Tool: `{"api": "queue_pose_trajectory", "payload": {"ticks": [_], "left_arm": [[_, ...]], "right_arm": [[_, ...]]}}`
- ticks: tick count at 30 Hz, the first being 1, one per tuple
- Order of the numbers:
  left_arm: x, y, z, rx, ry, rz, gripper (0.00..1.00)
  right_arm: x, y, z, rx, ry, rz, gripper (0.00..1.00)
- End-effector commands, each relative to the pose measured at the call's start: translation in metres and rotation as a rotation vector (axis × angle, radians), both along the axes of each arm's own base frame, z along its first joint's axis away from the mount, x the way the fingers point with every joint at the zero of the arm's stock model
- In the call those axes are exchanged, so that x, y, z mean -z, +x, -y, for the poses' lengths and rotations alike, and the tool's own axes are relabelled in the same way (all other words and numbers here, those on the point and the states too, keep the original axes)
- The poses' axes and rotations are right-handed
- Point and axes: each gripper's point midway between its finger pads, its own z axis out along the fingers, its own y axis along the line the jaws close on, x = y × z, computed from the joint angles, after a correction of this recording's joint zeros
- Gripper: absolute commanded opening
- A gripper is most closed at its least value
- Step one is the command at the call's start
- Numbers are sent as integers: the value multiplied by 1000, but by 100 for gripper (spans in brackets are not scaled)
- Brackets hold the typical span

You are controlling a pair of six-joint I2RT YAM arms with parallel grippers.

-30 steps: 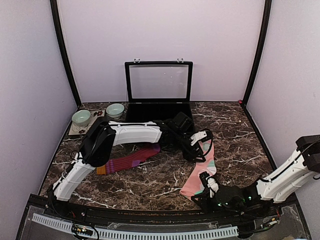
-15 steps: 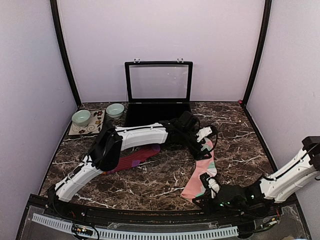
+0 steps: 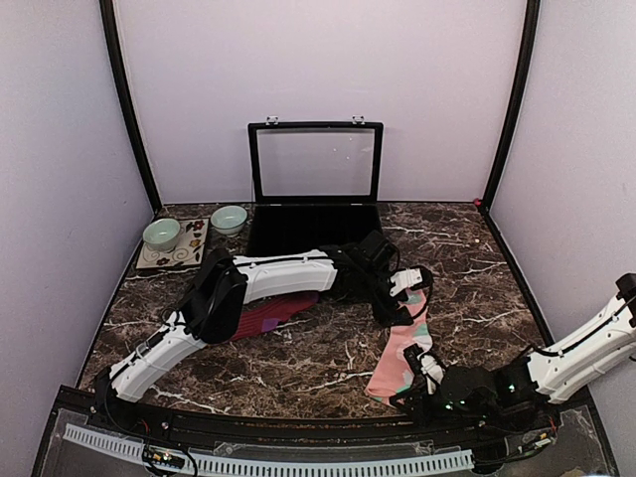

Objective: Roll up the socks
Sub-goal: Pick up the sock from the center of the board, then place the sock at the center of the board.

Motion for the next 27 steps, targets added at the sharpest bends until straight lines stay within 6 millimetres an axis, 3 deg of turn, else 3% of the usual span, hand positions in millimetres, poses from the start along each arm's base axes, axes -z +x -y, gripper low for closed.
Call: {"api": "queue_pose_trajectory", "payload": {"ticks": [1, 7, 10, 14, 18, 20, 25, 27], "left_arm": [[36, -55, -26, 81, 153, -184, 57], [8, -66, -18, 122, 85, -179, 21], [-35, -61, -11, 115, 17, -132, 6], [-83, -49, -19, 79, -41, -32, 1], [-103, -33, -47, 4, -14, 47, 0], [-117, -15, -69, -75, -10, 79, 0], [-139, 29, -129, -247, -32, 136, 0], [-139, 42, -151, -299, -15, 168, 0]], "right_arm": [[7, 0, 8, -6, -36, 13, 0], [7, 3, 9, 6, -35, 25, 0], [5, 6, 7, 8, -37, 47, 0], [-4, 14, -1, 0, -45, 103, 0], [-8, 28, -14, -36, -43, 124, 0], [-11, 35, -25, -74, -40, 130, 0], [-7, 55, -64, -220, -64, 137, 0], [-4, 63, -79, -269, -61, 121, 0]]}}
